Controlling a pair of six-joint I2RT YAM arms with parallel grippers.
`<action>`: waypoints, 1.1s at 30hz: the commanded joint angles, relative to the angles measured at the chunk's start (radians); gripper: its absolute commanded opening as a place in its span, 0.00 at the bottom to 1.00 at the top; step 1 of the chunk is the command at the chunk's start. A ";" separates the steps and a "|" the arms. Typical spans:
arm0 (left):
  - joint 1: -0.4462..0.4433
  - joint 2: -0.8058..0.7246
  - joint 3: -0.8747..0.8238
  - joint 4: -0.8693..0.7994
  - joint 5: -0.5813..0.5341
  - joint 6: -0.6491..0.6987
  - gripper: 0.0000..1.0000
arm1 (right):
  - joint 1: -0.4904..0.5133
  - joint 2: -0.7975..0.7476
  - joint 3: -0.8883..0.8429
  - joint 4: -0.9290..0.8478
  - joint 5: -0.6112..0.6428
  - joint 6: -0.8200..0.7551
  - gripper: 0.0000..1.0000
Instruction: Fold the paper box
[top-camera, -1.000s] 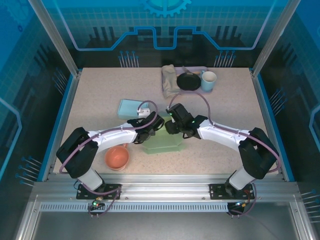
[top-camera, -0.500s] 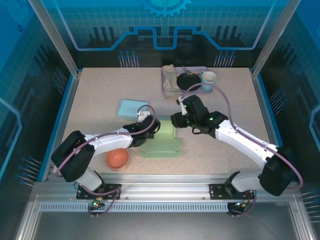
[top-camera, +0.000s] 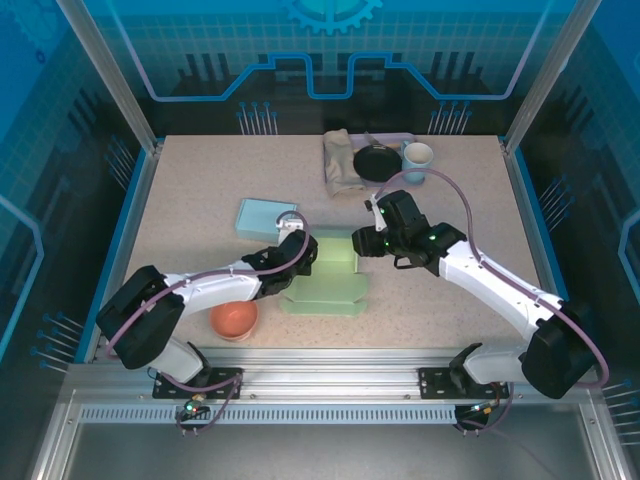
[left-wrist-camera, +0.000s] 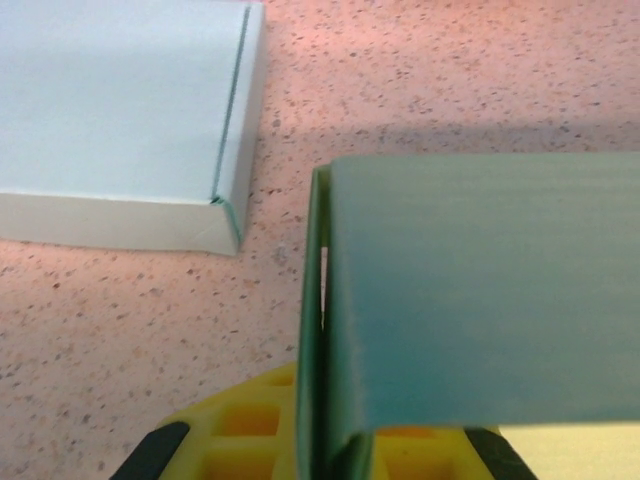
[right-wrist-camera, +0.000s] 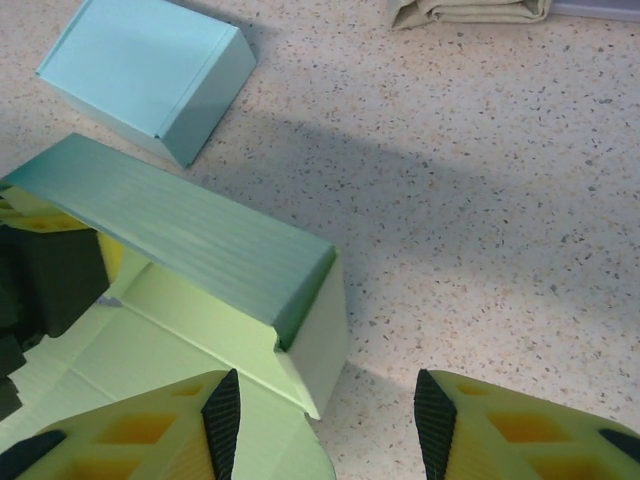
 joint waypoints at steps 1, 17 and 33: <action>-0.011 0.003 -0.035 0.170 0.048 0.093 0.09 | 0.002 0.022 0.045 -0.031 0.019 0.015 0.52; -0.018 0.106 -0.071 0.361 0.067 0.168 0.08 | -0.037 0.062 -0.105 0.029 0.004 0.069 0.51; -0.072 0.146 -0.050 0.375 0.254 0.466 0.12 | -0.056 -0.084 0.017 -0.171 0.107 -0.021 0.51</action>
